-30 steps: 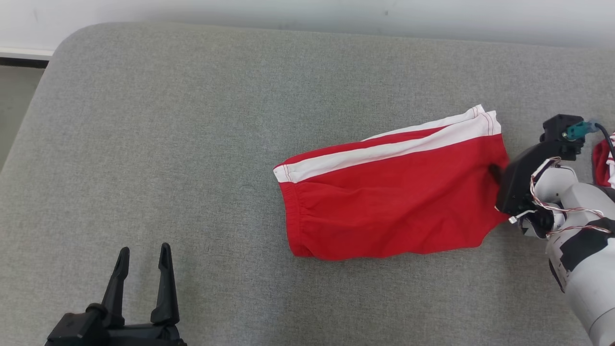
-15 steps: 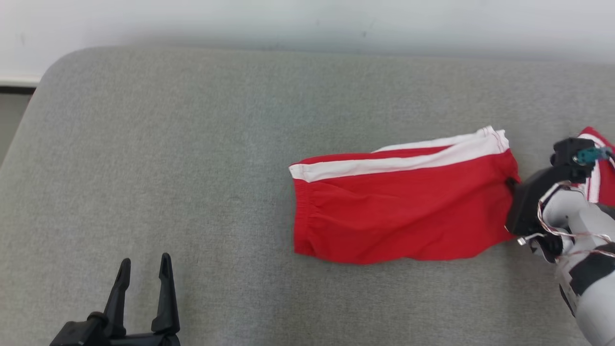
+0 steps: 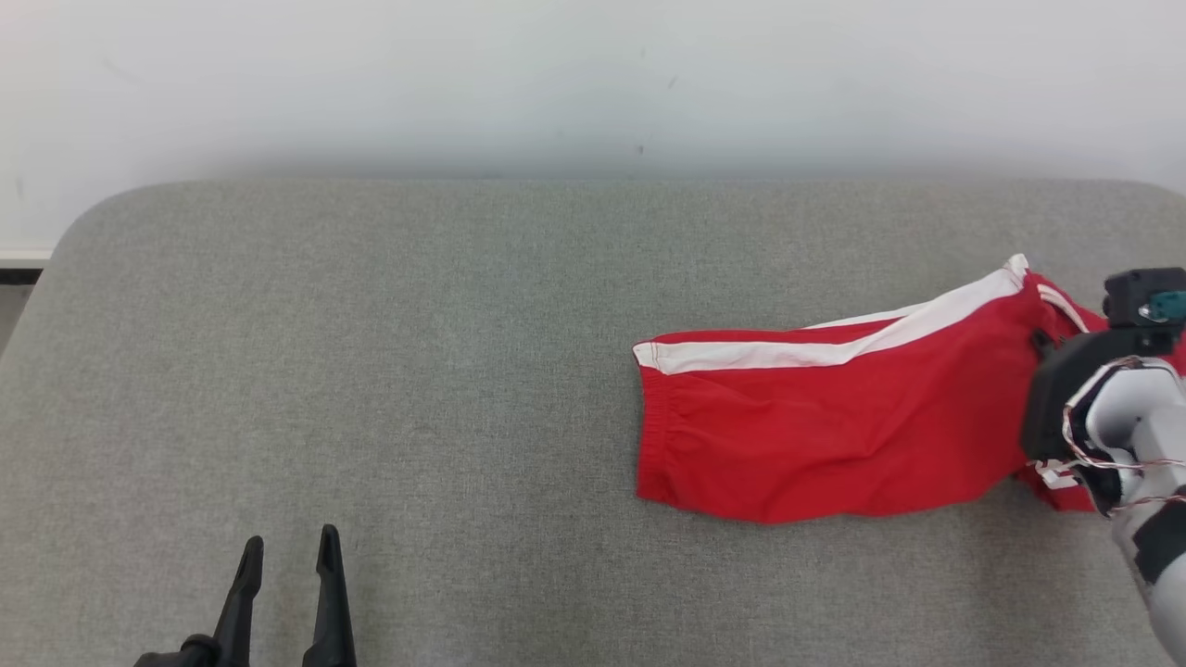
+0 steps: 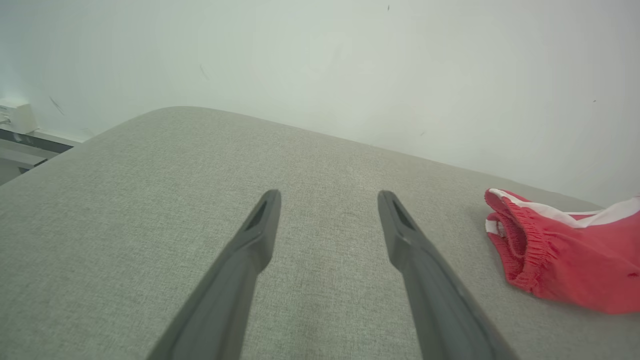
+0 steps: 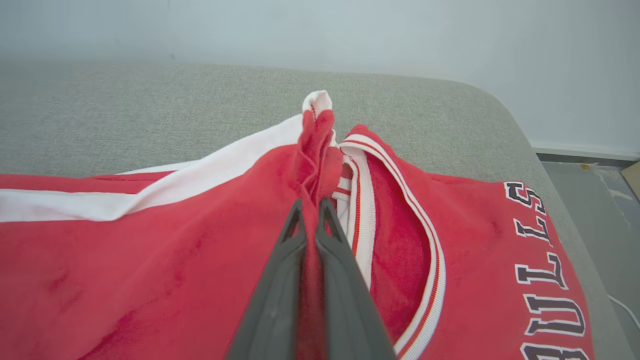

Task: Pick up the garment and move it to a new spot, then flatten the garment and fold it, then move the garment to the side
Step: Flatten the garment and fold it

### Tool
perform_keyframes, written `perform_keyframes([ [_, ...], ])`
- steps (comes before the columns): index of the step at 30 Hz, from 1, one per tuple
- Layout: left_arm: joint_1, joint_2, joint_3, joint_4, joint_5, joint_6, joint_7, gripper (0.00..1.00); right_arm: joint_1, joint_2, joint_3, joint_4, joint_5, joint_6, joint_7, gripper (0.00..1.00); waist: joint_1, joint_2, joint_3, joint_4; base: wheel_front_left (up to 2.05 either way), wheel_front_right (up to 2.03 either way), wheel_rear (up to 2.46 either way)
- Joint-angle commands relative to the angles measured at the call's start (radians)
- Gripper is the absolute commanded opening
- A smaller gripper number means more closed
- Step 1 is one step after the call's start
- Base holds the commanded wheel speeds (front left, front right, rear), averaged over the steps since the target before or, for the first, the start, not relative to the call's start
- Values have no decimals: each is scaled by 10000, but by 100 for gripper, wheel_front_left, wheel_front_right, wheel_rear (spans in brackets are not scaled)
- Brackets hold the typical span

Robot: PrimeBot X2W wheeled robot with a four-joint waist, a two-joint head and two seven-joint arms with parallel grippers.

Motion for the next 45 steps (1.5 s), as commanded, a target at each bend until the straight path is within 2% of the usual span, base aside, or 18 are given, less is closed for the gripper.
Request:
perform_keyframes([
  [1,91,6,10,-23,6,51,-2,100,-77,106,42,-108,-89,-31,-48,0,0,0,-122,-41,0,0,0],
  [6,260,6,-24,-62,-47,84,-2,100,59,834,404,-978,-377,-30,303,0,0,0,-286,10,0,0,0],
  [12,374,4,-160,-61,-141,181,-2,100,460,1574,1229,-2367,-437,-30,1252,0,0,0,-458,147,0,0,0],
  [18,423,5,-357,-51,-192,254,-2,100,965,2059,1853,-3295,-225,-30,2119,0,0,0,-533,316,0,0,0],
  [27,349,5,-513,-28,-185,198,-2,100,1247,2892,1998,-3028,-382,-30,2397,0,0,0,-501,642,0,0,0],
  [33,454,4,-507,2,-193,227,-2,100,1070,3348,1967,-2555,-301,-30,1983,0,0,0,-553,791,0,0,0],
  [34,462,5,-506,-1,-203,241,-2,100,1046,3384,1837,-2464,-207,-30,1852,81,0,0,-553,793,0,0,0],
  [35,465,4,-516,5,-214,244,-2,100,1018,3405,1821,-2407,-189,-30,1752,100,0,0,-558,797,0,0,0],
  [39,456,5,-514,15,-228,239,-2,100,1001,3541,1637,-2532,430,-30,1379,100,0,0,-568,773,0,0,0],
  [42,412,3,-456,8,-263,247,-2,100,861,3573,1168,-3017,1255,-30,418,100,0,0,-565,705,0,0,0],
  [45,343,3,-388,-8,-271,245,-2,100,784,3113,689,-3042,1313,-30,-486,100,0,0,-547,603,0,0,0],
])
